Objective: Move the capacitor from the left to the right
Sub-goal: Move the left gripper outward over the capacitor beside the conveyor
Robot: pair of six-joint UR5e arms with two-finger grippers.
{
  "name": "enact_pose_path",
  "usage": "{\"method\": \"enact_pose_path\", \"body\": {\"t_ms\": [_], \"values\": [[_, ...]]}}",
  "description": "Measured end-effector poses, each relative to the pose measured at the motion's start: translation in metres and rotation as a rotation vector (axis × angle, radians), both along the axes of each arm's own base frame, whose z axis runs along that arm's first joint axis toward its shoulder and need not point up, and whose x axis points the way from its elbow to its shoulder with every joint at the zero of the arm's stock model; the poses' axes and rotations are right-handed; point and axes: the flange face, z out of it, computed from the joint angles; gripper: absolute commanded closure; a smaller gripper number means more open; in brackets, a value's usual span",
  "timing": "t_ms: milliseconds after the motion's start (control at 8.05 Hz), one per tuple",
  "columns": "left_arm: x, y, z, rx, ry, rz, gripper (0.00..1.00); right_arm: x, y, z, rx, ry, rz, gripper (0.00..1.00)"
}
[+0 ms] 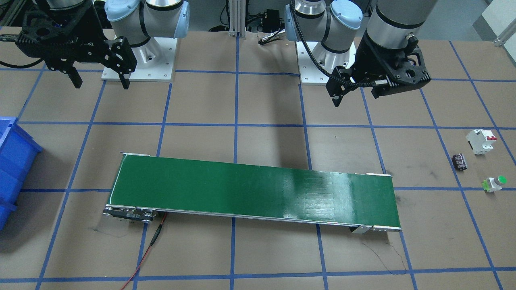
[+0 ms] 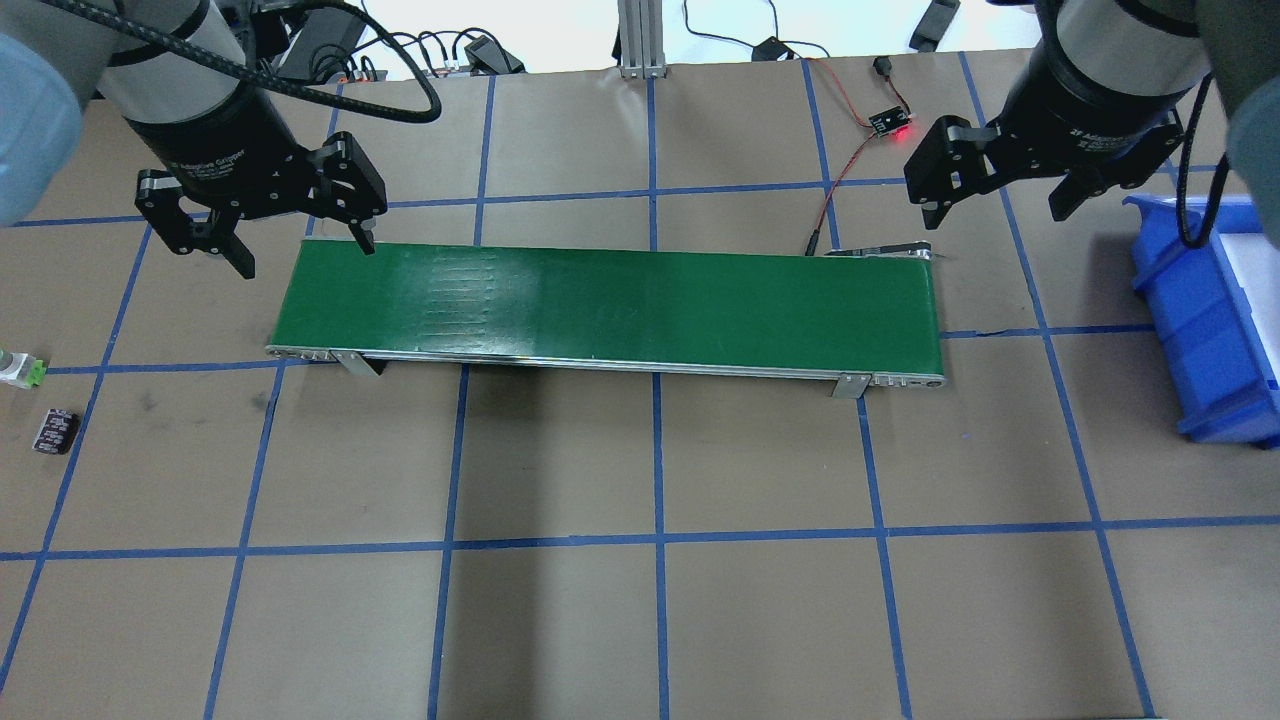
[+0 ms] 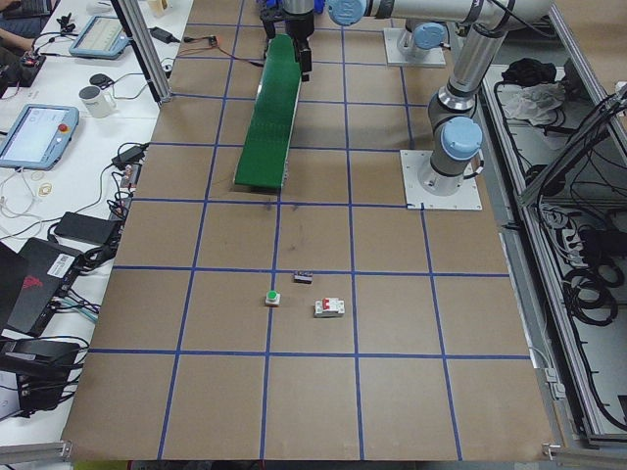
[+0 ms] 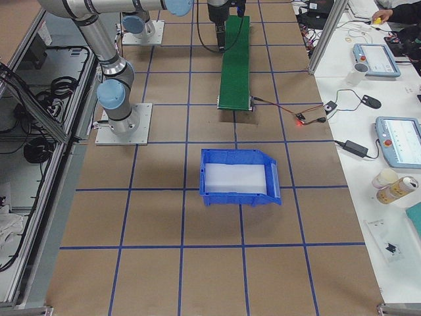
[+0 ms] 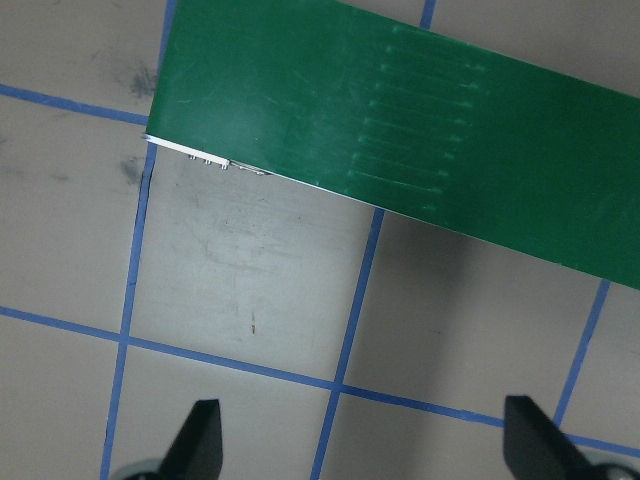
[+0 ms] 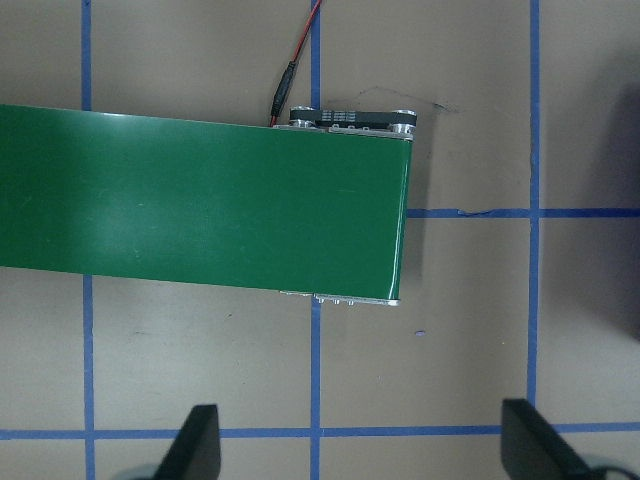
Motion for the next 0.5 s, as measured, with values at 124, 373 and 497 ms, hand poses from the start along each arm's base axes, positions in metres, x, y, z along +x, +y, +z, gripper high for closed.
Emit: {"method": "enact_pose_path", "body": {"t_ms": [124,373,497], "values": [[-0.0002,-0.0002,0.0002,-0.001,0.000,0.000,0.00,0.0000,0.0000,0.0000,0.000,0.000,0.000,0.00],[-0.0005,-0.0024,0.0021,-0.017,0.010,0.000,0.00,0.0000,0.0001,-0.0001,0.001,0.000,0.000,0.00],[0.0003,-0.0037,0.0032,-0.025,0.015,0.002,0.00,0.0000,0.0000,0.0000,0.000,0.000,0.000,0.00]]}}
